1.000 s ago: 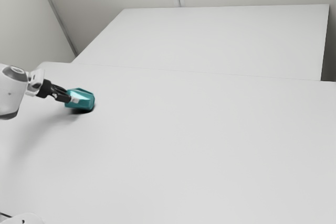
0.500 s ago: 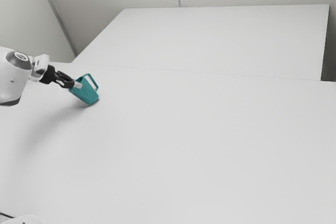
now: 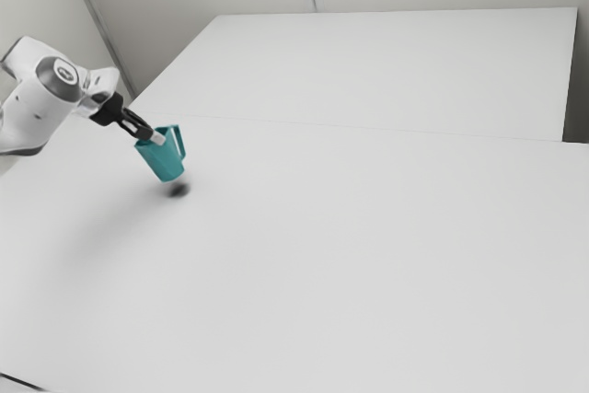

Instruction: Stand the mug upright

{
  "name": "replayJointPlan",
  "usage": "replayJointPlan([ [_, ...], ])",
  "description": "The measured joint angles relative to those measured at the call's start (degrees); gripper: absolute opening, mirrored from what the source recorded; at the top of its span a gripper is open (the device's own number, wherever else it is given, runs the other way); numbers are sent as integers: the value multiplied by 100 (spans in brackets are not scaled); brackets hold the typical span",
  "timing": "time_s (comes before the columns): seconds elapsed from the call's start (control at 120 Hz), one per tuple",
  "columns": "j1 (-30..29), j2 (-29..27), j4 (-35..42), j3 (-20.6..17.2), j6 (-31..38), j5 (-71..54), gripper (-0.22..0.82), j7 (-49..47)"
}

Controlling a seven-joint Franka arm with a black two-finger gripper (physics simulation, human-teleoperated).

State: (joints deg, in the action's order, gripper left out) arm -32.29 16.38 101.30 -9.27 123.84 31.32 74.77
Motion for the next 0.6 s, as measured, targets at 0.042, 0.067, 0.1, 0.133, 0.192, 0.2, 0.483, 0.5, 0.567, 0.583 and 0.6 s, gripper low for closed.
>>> replayJointPlan([
  [0.042,313,-77,32,228,-85,-181,-18,-190],
  [0.067,453,-120,69,312,-131,-290,-18,-303],
  [0.1,616,-170,117,381,-183,-450,-18,-455],
  [0.133,757,-196,144,420,-234,-615,-18,-606],
  [0.192,1033,-220,189,570,-329,-841,-18,-868],
  [0.2,1073,-221,193,597,-342,-865,-18,-904],
  [0.483,1571,-33,199,874,-593,-1194,-18,-1937],
  [0.5,1578,-22,195,874,-599,-1198,-18,-1985],
  [0.567,1595,25,174,874,-620,-1216,-18,-2168],
  [0.583,1601,31,167,874,-625,-1235,-15,-2210],
  [0.6,1609,35,160,873,-631,-1259,-12,-2250],
])
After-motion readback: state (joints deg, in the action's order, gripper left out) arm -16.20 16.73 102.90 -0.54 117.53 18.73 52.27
